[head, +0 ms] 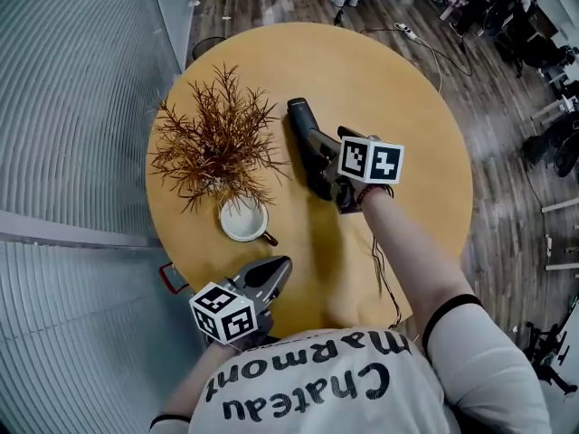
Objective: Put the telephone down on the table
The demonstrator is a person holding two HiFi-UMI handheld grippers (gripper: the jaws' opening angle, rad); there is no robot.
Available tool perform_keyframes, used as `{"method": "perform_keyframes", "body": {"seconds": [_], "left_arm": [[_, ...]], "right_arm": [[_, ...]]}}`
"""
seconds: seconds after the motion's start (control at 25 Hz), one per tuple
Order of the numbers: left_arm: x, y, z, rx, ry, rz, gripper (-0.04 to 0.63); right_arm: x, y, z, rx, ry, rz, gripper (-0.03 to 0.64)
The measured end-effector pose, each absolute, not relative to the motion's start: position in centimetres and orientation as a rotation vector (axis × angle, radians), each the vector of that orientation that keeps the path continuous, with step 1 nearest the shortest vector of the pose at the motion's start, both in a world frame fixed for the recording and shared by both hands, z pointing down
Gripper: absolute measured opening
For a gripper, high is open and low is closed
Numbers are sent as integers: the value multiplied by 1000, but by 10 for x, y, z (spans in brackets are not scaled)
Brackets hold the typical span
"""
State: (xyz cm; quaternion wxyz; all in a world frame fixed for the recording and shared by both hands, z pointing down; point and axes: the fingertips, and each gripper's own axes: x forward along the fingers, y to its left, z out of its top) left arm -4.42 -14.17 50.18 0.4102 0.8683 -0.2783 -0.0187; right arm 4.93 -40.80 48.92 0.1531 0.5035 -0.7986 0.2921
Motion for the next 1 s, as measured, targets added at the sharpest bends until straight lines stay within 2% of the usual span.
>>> {"method": "perform_keyframes", "body": {"seconds": [0.2, 0.24, 0.32, 0.44, 0.6, 1.0], "left_arm": [[-59, -141, 507, 2182, -798, -41, 6], [-59, -144, 506, 2190, -813, -42, 6], [-54, -148, 495, 2217, -836, -47, 5], [-41, -141, 468, 2263, -856, -63, 6], [-18, -119, 448, 2305, -868, -74, 5], [18, -53, 402, 2330, -997, -257, 6]], "right_arm": [[75, -379, 490, 1485, -2275, 866, 305], [82, -373, 489, 1497, -2276, 874, 271], [95, -360, 482, 1515, -2290, 885, 146], [111, -329, 466, 1514, -2332, 927, 127], [132, -283, 445, 1503, -2390, 957, 38], [181, -147, 375, 1416, -2582, 764, 17]]}}
